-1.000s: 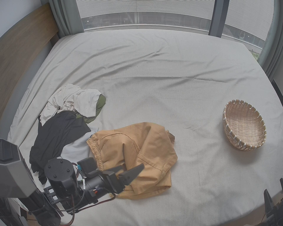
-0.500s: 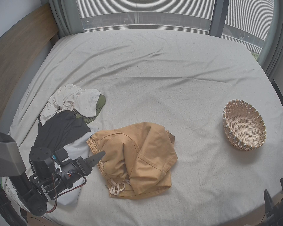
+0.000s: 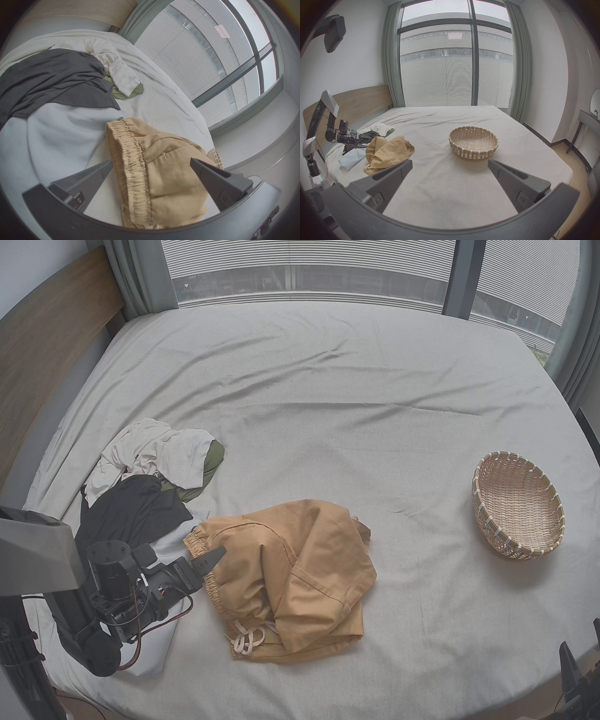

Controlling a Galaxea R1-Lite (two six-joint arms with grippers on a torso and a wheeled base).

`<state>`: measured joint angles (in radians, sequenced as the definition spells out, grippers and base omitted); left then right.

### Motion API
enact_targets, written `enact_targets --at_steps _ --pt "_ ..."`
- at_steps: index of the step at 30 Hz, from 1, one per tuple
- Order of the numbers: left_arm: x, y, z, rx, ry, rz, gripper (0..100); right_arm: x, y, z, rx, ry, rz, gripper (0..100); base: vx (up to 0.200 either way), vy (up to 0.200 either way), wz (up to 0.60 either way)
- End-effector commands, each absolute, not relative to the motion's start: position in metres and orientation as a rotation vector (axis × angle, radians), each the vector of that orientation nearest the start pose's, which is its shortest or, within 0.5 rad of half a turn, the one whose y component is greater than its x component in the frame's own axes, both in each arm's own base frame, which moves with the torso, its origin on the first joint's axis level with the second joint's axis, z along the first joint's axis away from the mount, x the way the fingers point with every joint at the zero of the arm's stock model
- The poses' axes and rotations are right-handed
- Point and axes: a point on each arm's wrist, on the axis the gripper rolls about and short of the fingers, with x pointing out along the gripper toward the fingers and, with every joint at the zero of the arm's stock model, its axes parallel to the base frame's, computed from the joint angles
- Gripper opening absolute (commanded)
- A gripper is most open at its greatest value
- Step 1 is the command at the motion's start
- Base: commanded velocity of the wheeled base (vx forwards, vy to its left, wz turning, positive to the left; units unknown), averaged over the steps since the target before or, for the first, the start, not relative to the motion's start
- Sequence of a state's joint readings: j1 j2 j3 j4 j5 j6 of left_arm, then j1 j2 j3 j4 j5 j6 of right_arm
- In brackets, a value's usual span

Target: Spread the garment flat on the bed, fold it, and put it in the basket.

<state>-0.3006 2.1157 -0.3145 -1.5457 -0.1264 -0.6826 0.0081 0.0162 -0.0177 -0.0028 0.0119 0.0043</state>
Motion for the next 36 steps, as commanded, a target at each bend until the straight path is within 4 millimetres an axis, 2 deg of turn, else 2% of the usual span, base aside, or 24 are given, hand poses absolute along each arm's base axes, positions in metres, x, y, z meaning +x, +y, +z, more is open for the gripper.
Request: enact_targets --at_steps 1,15,21,35,36 --pt "0.284 -0.092 0.034 -0.658 0.403 -0.316 100 -0.023 0.000 0.076 0.006 -0.003 0.021 100 0.000 0.000 0.00" --pt "0.292 -0.102 0.040 -0.704 0.371 -0.348 100 -0.023 0.000 0.076 0.006 -0.003 0.021 100 0.000 0.000 0.00" --pt "0.302 -0.105 0.050 -0.745 0.321 -0.356 100 -0.023 0.000 0.076 0.006 -0.003 0.021 100 0.000 0.000 0.00" --pt "0.294 -0.108 0.050 -0.748 0.343 -0.367 100 -0.023 0.000 0.076 0.006 -0.003 0.021 100 0.000 0.000 0.00" --pt "0.294 -0.108 0.050 -0.746 0.344 -0.367 0 -0.023 0.000 0.076 0.006 -0.003 0.021 100 0.000 0.000 0.00"
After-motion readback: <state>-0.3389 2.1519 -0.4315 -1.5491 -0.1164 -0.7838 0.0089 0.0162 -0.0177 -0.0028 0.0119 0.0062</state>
